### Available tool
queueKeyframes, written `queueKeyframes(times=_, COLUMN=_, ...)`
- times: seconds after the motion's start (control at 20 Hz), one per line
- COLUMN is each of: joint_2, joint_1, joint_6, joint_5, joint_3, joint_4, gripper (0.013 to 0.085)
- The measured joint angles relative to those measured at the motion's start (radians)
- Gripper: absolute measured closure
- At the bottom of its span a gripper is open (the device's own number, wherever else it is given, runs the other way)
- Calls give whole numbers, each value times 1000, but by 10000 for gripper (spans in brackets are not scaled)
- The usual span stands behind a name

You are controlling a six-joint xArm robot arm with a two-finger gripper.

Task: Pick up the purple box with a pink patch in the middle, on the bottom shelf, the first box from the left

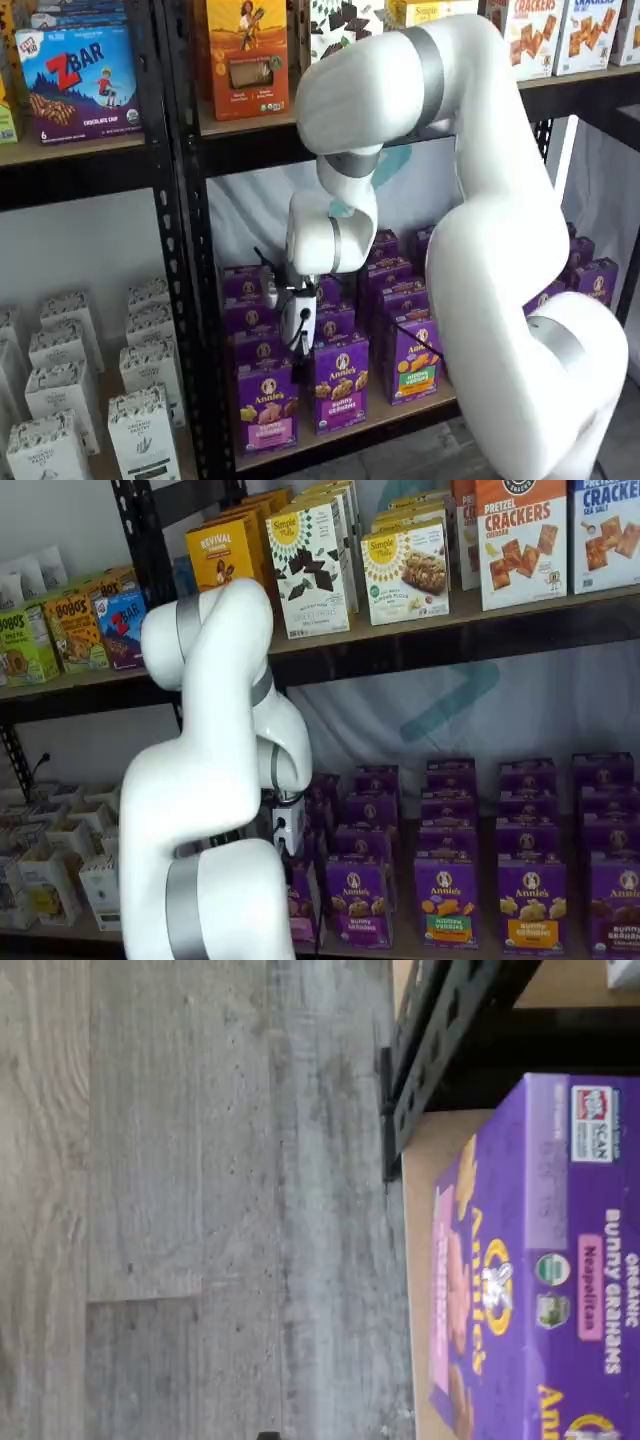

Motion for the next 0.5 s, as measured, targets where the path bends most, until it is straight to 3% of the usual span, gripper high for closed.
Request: queueKeyframes(times=0.5, joint_2=94, joint_1=1, joint_6=47, joint_5=38, joint_3=-130, joint_4=-44, gripper=130)
